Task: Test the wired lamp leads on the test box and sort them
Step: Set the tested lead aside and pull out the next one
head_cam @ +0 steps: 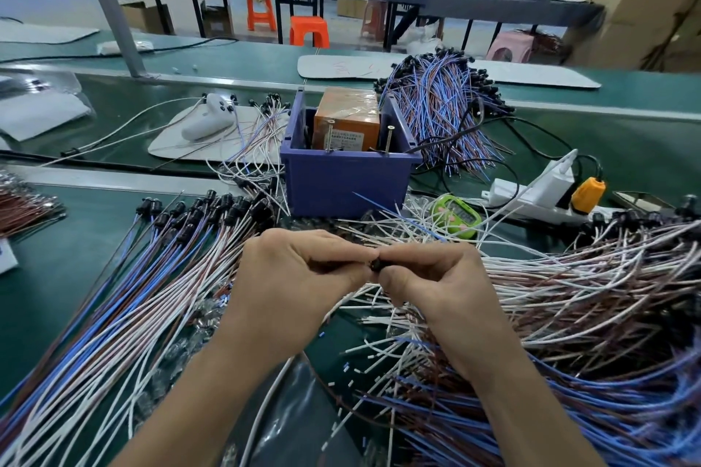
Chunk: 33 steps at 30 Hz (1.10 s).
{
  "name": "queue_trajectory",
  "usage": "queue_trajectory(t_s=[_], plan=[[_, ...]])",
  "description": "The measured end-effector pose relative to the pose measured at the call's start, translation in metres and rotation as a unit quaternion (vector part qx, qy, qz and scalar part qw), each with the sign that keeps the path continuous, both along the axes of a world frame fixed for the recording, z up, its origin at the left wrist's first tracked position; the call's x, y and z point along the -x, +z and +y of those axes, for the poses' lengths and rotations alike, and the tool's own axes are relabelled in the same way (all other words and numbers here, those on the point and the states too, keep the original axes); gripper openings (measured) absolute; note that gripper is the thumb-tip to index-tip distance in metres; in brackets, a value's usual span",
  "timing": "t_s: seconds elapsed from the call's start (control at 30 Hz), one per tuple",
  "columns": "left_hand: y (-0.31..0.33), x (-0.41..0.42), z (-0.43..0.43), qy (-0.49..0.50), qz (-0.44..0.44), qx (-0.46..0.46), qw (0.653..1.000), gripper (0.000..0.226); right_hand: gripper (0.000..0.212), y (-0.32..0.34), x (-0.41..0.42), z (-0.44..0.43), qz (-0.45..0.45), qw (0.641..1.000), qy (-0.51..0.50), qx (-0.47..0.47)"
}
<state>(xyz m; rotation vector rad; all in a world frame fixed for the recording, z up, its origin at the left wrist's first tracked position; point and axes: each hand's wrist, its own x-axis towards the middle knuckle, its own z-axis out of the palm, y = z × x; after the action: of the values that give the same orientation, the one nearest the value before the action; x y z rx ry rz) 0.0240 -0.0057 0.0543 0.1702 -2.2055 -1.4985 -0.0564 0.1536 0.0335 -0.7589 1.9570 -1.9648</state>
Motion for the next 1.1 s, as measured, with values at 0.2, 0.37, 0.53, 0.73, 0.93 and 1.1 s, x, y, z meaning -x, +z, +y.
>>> queue_trajectory(t_s=[0.2,0.37,0.53,0.73,0.93,1.1], plan=[[0.0,0.004,-0.007,-0.058,-0.098,-0.133,0.985,0.034,0.021,-0.004,0.002,0.002,-0.012,1.0,0.003,-0.012],[0.0,0.004,-0.007,-0.094,-0.141,-0.264,0.949,0.018,0.016,-0.004,0.006,0.004,-0.042,0.998,0.037,0.025],[-0.006,0.006,-0.008,-0.1,-0.152,-0.262,0.948,0.015,0.013,-0.006,0.006,0.003,-0.024,0.999,0.03,0.018],[-0.013,0.008,-0.013,-0.128,-0.173,-0.241,0.946,0.018,0.011,-0.007,0.006,0.004,-0.021,0.999,0.046,0.004],[-0.014,0.009,-0.012,-0.142,-0.164,-0.255,0.942,0.018,0.011,-0.006,0.005,0.004,-0.033,0.997,0.056,0.031],[-0.014,0.01,-0.005,-0.101,-0.136,-0.254,0.952,0.015,0.014,-0.004,0.003,0.003,-0.024,0.999,0.032,0.025]])
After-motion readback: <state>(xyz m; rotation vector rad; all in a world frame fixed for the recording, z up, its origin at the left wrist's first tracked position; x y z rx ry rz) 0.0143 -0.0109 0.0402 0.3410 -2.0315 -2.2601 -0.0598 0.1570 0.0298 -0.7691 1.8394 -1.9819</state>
